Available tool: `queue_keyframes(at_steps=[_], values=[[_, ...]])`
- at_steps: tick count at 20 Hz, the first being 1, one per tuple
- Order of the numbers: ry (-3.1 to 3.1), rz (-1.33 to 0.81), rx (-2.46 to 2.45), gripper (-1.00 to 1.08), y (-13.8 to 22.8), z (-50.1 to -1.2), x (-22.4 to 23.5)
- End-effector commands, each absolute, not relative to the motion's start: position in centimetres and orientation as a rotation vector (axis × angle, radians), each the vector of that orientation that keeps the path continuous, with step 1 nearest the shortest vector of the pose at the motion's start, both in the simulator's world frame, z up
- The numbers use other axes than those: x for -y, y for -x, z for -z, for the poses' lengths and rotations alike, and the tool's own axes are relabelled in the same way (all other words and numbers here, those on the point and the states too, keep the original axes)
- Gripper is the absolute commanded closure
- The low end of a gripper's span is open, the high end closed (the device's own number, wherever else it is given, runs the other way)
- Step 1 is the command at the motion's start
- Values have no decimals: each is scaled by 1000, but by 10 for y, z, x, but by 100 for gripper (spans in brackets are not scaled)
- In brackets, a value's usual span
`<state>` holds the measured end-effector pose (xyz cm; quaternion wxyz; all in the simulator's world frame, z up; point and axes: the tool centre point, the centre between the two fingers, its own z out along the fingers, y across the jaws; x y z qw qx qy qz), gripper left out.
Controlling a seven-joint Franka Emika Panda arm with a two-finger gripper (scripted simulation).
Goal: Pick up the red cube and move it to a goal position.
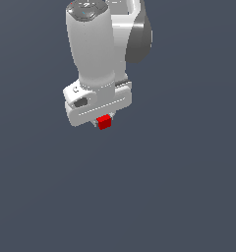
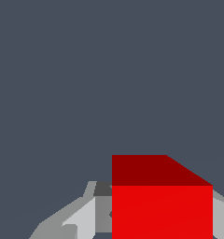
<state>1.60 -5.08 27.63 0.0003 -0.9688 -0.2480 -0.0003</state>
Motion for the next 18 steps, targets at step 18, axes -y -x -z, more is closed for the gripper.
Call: queue_keyframes(at_steps=[18], values=[[3043, 0, 778, 108, -68, -399, 43]])
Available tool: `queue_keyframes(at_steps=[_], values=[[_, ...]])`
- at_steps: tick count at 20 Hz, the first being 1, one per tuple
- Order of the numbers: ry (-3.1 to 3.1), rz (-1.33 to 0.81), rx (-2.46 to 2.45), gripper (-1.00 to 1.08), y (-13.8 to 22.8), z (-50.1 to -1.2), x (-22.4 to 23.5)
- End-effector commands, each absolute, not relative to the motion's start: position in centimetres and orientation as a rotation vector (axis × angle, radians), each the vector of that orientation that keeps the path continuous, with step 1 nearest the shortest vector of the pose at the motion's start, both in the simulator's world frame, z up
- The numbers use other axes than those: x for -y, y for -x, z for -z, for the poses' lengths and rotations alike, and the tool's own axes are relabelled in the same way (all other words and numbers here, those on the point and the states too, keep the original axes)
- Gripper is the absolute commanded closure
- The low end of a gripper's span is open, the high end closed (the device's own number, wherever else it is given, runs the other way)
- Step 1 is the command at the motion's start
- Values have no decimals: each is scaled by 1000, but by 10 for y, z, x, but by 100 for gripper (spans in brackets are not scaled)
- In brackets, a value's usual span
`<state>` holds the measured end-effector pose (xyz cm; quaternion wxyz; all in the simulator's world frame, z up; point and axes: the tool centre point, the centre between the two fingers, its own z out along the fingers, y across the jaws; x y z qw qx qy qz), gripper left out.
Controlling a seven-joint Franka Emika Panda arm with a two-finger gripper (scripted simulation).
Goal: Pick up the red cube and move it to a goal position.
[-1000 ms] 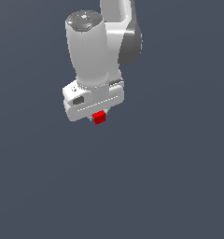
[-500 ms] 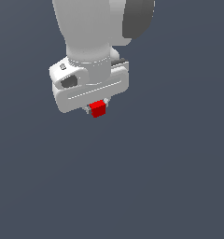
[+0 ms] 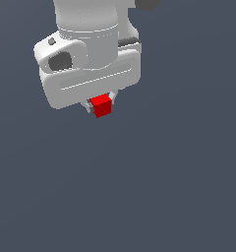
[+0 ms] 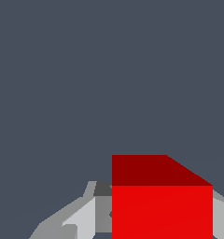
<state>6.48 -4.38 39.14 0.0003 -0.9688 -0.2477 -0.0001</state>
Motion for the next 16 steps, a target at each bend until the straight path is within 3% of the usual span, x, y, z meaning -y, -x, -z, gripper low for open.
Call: queue_keyframes(at_steps=[1, 16], values=[[3043, 0, 778, 108, -70, -403, 43], [3044, 0, 777, 108, -83, -429, 42]])
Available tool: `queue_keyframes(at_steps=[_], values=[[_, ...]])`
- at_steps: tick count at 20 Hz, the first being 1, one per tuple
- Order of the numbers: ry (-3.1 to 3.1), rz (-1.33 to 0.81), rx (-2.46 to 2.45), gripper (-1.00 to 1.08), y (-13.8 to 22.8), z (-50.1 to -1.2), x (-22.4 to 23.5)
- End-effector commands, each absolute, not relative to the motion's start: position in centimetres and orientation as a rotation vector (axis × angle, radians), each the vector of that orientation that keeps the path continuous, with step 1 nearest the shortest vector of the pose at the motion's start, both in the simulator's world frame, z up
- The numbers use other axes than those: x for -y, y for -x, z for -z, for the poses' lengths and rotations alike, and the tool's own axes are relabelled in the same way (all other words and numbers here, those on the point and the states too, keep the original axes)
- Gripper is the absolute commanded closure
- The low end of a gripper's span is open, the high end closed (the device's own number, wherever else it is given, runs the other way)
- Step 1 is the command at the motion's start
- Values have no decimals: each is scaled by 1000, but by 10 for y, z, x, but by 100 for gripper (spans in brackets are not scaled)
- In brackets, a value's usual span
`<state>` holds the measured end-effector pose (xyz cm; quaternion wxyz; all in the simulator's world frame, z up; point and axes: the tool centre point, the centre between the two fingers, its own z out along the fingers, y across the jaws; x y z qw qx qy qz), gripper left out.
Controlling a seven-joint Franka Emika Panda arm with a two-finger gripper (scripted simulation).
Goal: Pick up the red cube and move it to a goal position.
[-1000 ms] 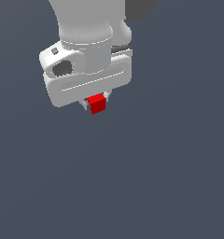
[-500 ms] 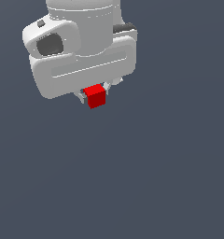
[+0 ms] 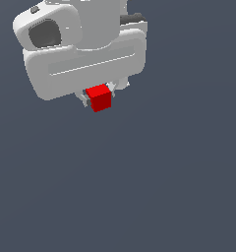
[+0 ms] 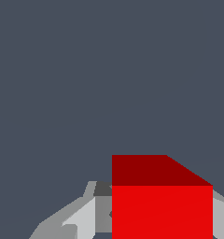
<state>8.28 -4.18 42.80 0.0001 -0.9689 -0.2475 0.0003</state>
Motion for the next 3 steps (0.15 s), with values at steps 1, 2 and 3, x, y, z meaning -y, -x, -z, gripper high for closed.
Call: queue_keyframes(at_steps=[1, 2, 3], values=[[3044, 0, 777, 108, -84, -430, 42], [3044, 0, 777, 108, -84, -430, 42], [3044, 0, 777, 108, -84, -430, 42]])
